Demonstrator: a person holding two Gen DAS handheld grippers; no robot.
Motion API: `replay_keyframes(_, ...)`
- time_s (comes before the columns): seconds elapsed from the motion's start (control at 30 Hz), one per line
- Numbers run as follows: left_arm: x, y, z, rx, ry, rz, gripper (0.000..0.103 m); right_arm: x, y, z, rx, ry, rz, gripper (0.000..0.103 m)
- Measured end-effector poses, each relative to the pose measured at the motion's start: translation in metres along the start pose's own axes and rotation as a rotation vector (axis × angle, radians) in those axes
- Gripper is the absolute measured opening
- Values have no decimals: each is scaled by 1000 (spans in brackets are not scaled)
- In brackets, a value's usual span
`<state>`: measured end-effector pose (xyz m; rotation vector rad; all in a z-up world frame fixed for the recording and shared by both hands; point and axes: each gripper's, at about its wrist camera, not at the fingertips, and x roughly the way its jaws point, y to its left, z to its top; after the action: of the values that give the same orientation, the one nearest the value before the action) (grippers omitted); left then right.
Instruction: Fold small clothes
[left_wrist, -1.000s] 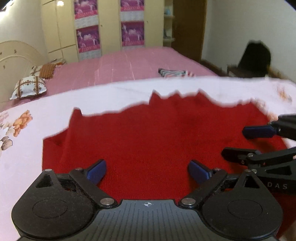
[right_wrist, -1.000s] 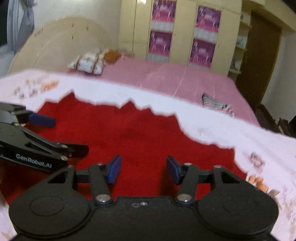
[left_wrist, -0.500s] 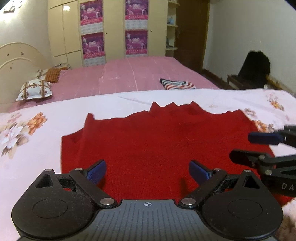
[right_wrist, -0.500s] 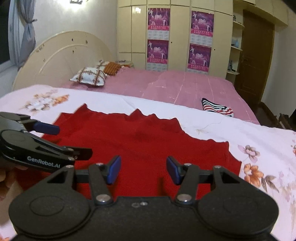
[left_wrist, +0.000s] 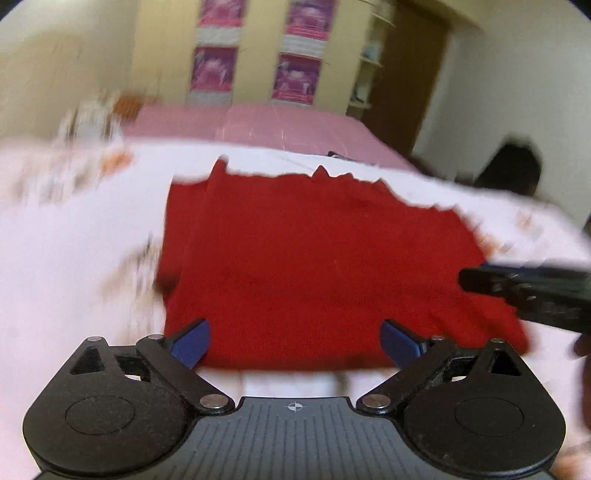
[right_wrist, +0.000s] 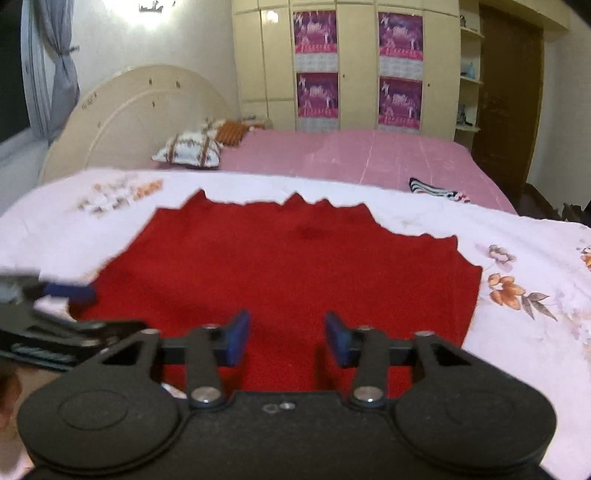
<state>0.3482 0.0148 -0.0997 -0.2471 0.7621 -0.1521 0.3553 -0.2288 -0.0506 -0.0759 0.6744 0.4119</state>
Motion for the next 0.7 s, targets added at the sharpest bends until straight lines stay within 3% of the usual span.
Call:
replay_keyframes(0.03, -10, 12, -7, -95, 2, -52, 74, -6, -1, -1, 16, -1, 13, 26)
replay_keyframes(0.07, -17, 23, -15, -181, 3, -73, 69, -11, -2, -2, 28, -3, 20, 26)
replay_keyframes(0.17, -8, 56, -39, -472, 36, -105, 69, -21, 1, -8, 38, -11, 22, 27)
replay_keyframes(0.27, 1, 70, -48, -610, -38, -152, 69, -23, 3, -10, 58, -6, 27, 28)
replay_keyframes(0.43, 24, 82, -51, -755, -179, -203, 69, -16, 2, -7, 119, -1, 37, 29)
replay_keyframes(0.6, 50, 73, -34, -761, -235, -151, 69, -7, 1, -2, 149, -1, 45, 30)
replay_keyframes(0.7, 64, 73, -23, -793, -281, -136, 69, 5, -1, 2, 170, -1, 59, 22)
